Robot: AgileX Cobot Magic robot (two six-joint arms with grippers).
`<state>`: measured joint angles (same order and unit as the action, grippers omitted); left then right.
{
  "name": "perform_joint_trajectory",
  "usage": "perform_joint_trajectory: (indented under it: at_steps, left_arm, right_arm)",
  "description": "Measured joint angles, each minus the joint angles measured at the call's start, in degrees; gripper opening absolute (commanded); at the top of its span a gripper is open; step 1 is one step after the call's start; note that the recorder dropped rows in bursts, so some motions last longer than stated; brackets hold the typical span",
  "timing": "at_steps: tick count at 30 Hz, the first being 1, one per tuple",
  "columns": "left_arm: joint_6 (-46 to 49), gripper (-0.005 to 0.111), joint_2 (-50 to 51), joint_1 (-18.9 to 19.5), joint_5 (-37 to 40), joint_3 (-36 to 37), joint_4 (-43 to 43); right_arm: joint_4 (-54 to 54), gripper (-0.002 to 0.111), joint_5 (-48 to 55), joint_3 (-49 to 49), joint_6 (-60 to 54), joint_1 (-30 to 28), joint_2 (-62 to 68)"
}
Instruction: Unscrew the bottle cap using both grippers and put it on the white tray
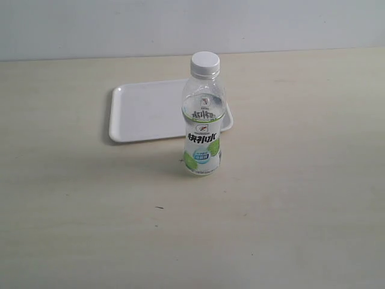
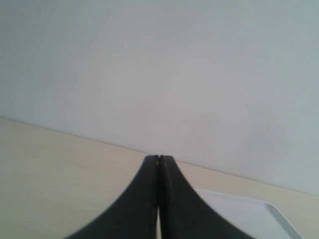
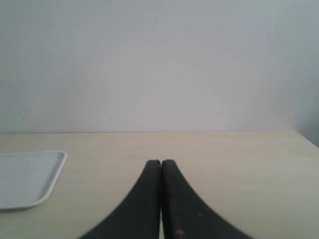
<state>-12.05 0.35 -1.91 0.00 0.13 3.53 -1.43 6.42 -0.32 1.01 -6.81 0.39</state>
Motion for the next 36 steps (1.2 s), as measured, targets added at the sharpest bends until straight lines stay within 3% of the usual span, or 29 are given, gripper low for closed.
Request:
perform_joint_trajectory:
  at_steps: [15,29,36]
  left_arm:
    - [-0.8,0.000,0.0,0.0,0.0,0.0,0.0]
    - [-2.7,0.000,0.0,0.0,0.0,0.0,0.0]
    - [-2.9,0.000,0.0,0.0,0.4,0.0,0.0]
  right_arm:
    - [-1.1,0.000,-0.2,0.0,-1.0,0.0,0.0]
    - [-3.0,0.000,-13.0,0.0,0.5,0.0,0.0]
    - [-1.8,0.000,-25.5,0.0,15.9,0.0,-0.1]
